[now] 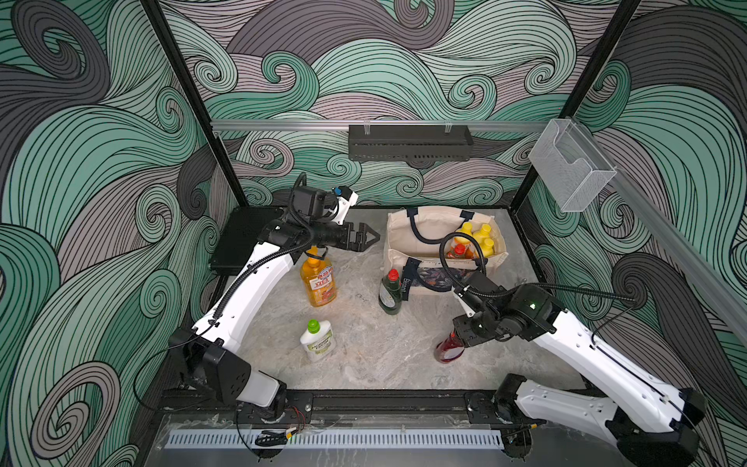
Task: Pack dish soap into the shopping bag
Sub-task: Pick up the bottle of dish soap at the center of the board.
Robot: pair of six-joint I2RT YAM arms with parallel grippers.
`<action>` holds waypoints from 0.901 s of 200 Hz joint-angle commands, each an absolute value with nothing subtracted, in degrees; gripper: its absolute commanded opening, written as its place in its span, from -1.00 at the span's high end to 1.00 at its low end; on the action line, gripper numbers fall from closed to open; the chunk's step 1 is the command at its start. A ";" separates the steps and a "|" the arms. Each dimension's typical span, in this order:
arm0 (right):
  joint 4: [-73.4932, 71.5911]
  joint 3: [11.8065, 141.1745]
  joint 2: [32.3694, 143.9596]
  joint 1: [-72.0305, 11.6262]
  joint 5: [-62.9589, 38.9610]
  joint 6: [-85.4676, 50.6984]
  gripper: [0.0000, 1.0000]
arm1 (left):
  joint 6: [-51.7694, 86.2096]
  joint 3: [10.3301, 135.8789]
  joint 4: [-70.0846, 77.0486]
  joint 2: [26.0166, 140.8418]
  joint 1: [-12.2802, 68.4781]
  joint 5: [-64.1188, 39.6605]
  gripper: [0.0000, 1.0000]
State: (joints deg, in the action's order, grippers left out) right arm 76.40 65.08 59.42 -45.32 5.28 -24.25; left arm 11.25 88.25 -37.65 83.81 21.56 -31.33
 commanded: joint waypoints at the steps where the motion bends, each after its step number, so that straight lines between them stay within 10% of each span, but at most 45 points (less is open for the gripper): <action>1: 75.48 64.28 58.63 -44.83 4.02 -23.73 -0.07 | 11.79 87.90 -36.72 84.07 21.88 -32.31 -0.97; 180: 72.49 64.69 58.03 -43.86 2.52 -22.24 0.62 | 11.62 87.78 -36.74 84.46 22.07 -32.04 -0.97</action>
